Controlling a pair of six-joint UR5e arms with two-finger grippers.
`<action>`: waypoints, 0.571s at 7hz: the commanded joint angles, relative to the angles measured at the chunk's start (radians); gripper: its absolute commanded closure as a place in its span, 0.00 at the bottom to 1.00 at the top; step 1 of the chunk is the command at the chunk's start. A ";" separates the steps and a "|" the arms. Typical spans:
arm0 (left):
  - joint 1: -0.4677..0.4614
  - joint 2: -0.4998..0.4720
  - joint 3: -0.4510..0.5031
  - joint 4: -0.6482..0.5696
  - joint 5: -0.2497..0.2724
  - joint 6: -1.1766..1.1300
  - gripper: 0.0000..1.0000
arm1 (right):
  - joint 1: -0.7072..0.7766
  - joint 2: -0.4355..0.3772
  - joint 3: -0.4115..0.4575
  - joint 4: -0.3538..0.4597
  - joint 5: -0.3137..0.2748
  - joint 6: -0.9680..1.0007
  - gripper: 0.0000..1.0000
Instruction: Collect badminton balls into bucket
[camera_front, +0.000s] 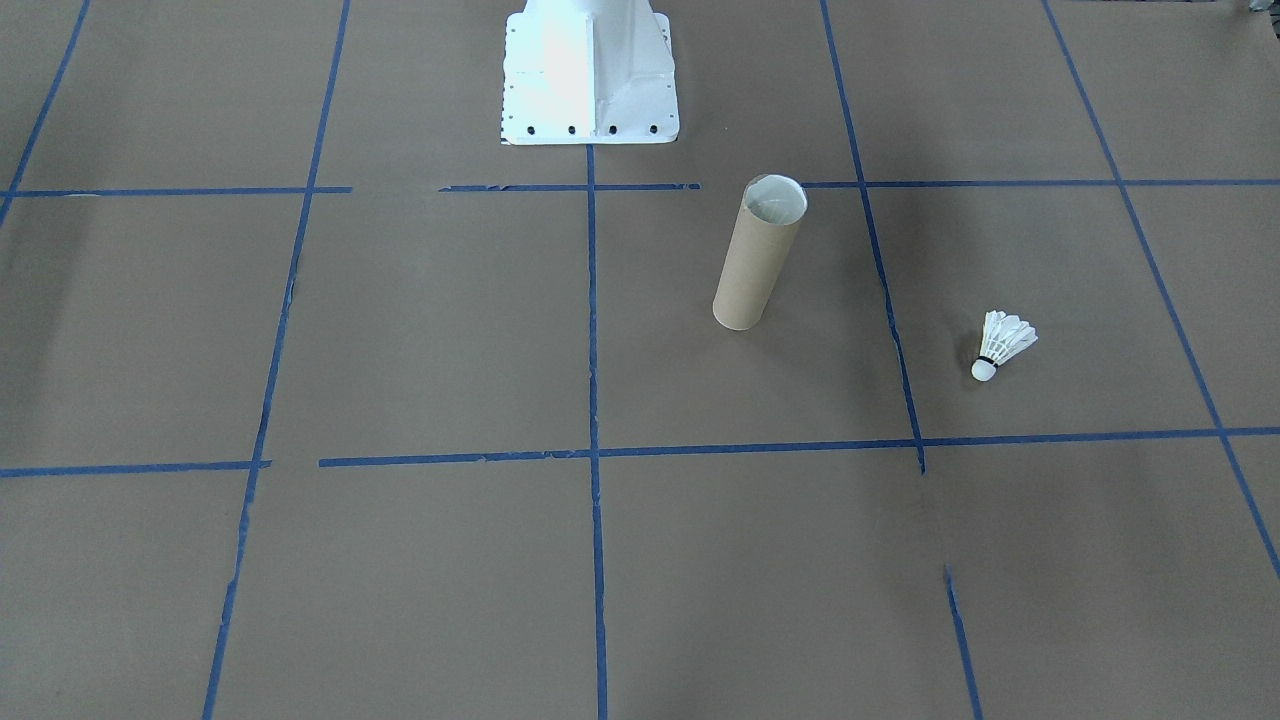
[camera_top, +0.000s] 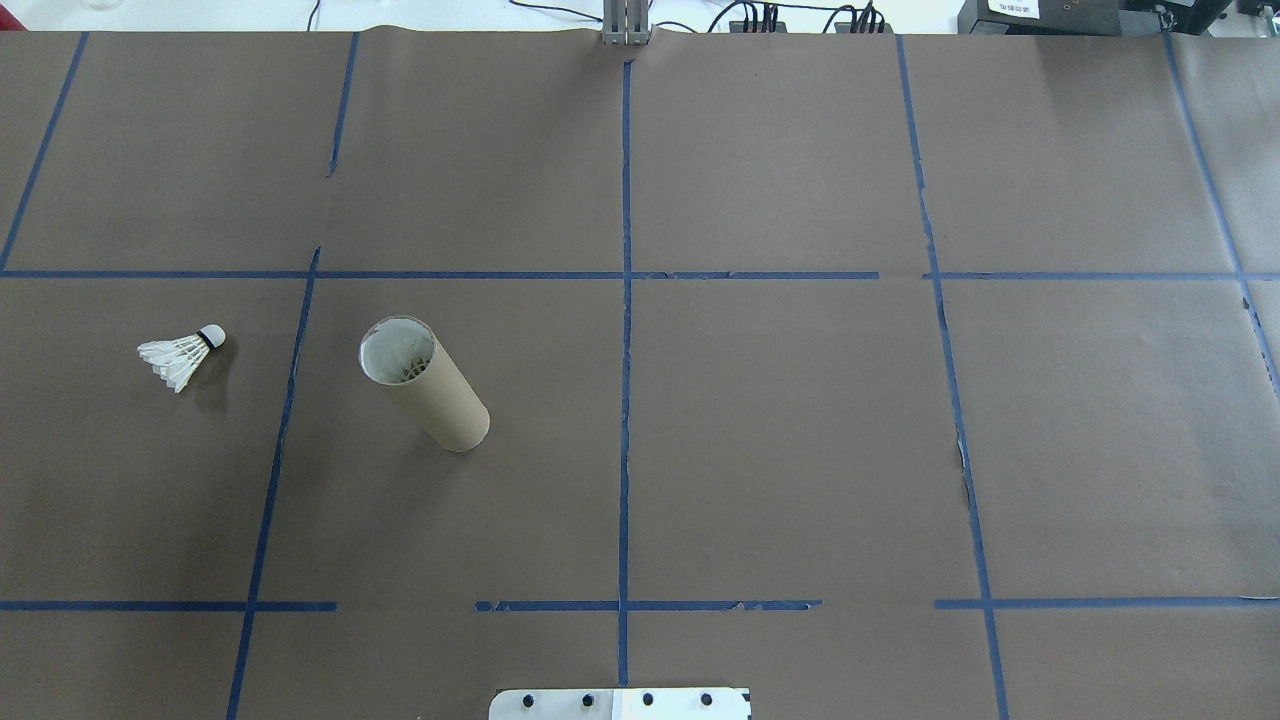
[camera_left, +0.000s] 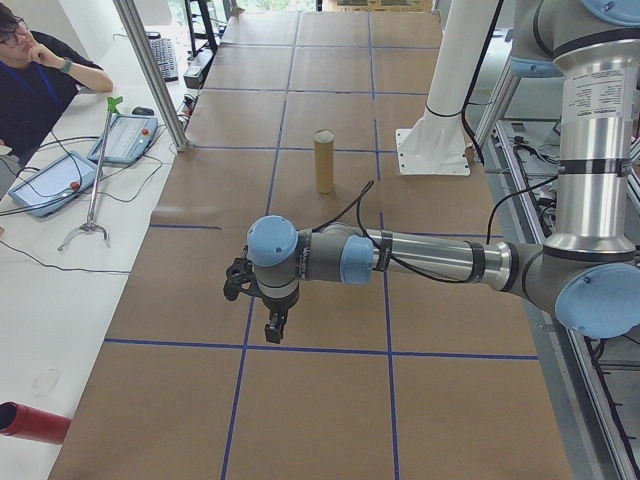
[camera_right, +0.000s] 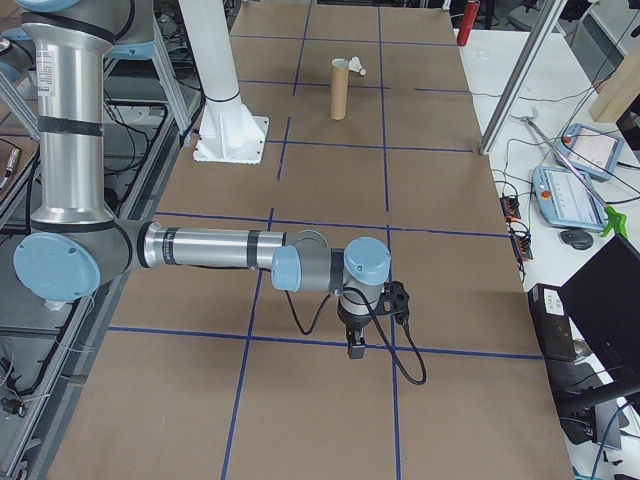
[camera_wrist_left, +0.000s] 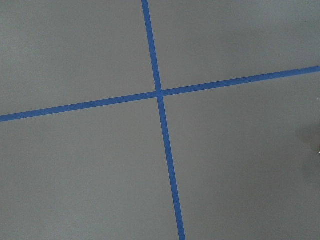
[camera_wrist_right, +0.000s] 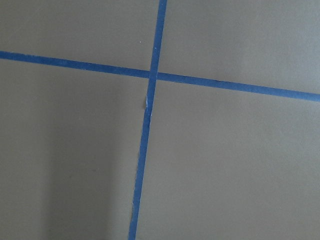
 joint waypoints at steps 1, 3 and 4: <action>0.000 -0.004 -0.023 0.000 0.000 0.002 0.00 | 0.000 0.000 0.000 0.000 0.000 0.000 0.00; 0.000 -0.039 -0.022 -0.005 -0.003 -0.003 0.00 | 0.000 0.000 0.000 0.000 0.000 -0.002 0.00; 0.000 -0.097 -0.005 -0.027 -0.003 -0.003 0.00 | 0.000 0.000 0.000 0.000 0.000 0.000 0.00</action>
